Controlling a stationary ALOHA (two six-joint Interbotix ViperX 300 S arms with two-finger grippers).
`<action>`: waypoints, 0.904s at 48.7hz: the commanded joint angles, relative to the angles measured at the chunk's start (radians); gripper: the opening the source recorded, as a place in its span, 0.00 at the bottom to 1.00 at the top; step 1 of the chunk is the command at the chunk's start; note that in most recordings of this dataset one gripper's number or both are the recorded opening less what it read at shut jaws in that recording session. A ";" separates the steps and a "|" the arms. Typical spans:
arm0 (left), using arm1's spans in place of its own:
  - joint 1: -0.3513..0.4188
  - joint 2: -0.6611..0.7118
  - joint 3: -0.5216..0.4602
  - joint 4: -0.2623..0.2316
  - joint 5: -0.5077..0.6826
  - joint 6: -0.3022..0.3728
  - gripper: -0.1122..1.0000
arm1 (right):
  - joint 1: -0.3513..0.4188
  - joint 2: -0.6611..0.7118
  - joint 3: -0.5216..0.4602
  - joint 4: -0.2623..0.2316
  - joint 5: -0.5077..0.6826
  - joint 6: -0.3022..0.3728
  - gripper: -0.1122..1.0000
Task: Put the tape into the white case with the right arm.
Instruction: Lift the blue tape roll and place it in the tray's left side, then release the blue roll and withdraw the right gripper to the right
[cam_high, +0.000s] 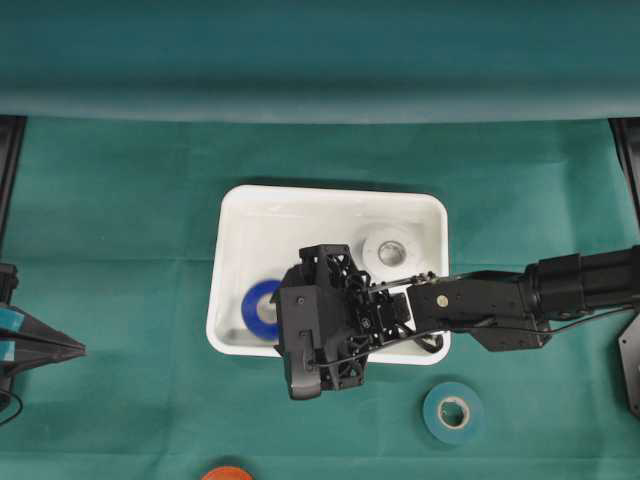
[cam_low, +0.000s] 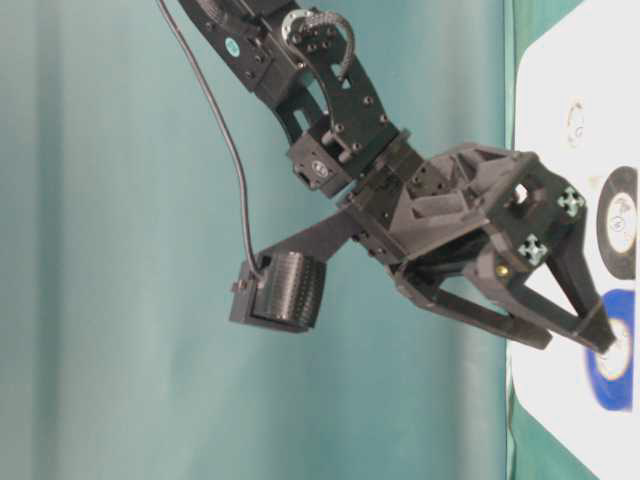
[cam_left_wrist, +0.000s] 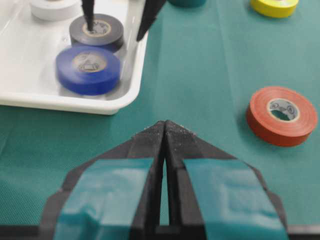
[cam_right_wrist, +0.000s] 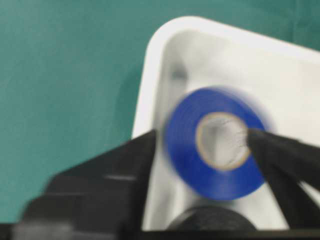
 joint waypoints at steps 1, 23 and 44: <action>0.002 0.008 -0.011 -0.002 -0.011 -0.002 0.10 | 0.000 -0.040 -0.009 -0.003 -0.008 0.003 0.64; 0.000 0.008 -0.011 -0.002 -0.011 -0.002 0.10 | 0.000 -0.052 0.003 -0.003 0.017 0.005 0.72; 0.002 0.008 -0.011 -0.002 -0.011 -0.002 0.10 | 0.000 -0.273 0.244 -0.003 0.066 0.006 0.72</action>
